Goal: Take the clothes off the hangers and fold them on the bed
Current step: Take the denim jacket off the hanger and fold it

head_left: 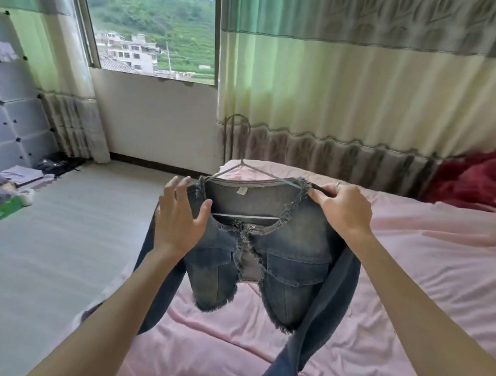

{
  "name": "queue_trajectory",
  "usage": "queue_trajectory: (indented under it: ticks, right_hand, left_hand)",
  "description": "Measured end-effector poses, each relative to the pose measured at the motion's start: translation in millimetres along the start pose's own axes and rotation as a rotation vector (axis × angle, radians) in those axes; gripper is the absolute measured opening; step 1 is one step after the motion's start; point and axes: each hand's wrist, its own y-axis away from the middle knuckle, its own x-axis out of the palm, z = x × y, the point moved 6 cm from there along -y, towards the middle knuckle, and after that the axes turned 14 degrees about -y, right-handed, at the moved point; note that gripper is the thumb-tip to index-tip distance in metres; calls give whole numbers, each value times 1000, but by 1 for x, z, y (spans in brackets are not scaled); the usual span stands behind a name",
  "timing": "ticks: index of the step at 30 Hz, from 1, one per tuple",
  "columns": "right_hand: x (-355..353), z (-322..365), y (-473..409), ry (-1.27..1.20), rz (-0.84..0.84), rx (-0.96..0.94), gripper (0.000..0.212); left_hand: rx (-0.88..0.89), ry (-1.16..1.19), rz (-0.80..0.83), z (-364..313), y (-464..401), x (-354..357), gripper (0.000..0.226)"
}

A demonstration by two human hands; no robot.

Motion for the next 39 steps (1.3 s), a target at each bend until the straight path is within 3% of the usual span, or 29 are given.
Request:
queue_trajectory:
  ticks: [4,10,14,22,25,32,35,39]
  right_hand:
    - [2,-36,-16,-53,7,95,28]
    - [22,-86,-52,-112,12,199,27]
    - [39,-115,-65,-27,76,208,26]
    - [39,-123,-97,-110,2,99,22]
    - [38,-116,-114,-132,-38,38,21]
    - [81,-178,-97,126,279,164,33]
    - [104,-198,-74,60,346,234,24]
    - [125,-211,-57,-36,393,184,28]
  left_hand:
    - [35,-102,80,-12,-22,54,61]
    - [196,-228,173,-8,-77,114,30]
    - [315,-181,218,-10,-88,149,18]
    - [430,-209,273,-41,-99,198,19]
    - [381,-187,262,-55,-105,205,27]
    - [315,-168,346,-68,-81,232,16]
    - [360,-237,436,-69,-61,251,16]
    - [417,-241,594,-57,-34,276,17]
